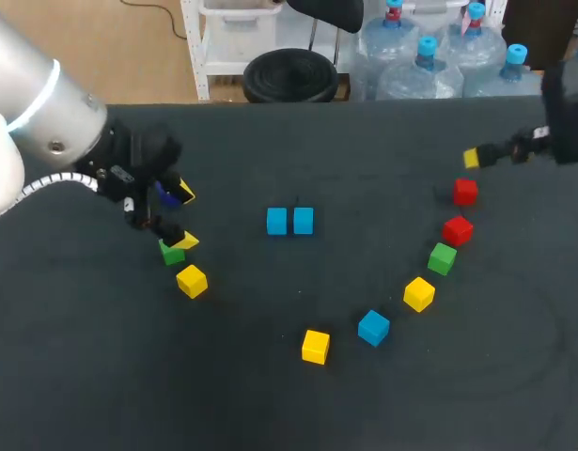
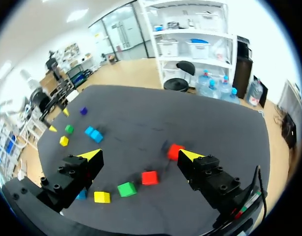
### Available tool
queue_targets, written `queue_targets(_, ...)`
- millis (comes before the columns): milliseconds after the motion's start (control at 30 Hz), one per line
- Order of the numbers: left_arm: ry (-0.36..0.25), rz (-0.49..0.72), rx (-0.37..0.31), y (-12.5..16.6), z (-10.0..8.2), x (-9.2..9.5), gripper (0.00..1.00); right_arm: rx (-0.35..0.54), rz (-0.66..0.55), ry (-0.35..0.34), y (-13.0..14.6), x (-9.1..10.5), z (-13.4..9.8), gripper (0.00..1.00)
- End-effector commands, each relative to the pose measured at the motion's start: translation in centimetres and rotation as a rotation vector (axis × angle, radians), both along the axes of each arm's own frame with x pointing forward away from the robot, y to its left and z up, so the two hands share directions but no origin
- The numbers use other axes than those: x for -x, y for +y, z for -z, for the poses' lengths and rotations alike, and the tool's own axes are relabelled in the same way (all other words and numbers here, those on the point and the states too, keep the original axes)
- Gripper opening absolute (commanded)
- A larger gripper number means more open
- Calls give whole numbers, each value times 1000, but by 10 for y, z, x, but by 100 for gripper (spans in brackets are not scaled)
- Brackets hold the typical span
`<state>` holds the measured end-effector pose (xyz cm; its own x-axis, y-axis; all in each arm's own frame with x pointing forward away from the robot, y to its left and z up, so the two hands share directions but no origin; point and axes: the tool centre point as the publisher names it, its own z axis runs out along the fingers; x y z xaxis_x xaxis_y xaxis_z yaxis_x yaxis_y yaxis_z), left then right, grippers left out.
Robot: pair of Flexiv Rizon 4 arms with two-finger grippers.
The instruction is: Place the blue cubes, place green cubes on the blue cubes, place the yellow cubes on the green cubes, then place the red cubes on the yellow cubes, and place purple cube on the red cubes.
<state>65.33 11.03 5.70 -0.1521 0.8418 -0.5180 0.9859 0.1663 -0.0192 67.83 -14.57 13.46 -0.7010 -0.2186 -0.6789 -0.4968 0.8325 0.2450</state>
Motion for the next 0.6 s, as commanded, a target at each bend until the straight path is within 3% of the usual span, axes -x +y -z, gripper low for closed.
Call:
queue_targets(33,-1,3,3,1,0,0,100,27,16,-42,15,40,-2,100)
queue_targets(167,-1,3,3,1,0,0,100,33,-76,-61,28,74,-2,100)
queue_targets(367,-1,3,3,1,0,0,100,59,-267,-25,47,118,11,100)
queue_targets(600,-1,3,3,1,0,0,100,157,-418,-29,59,137,26,100)
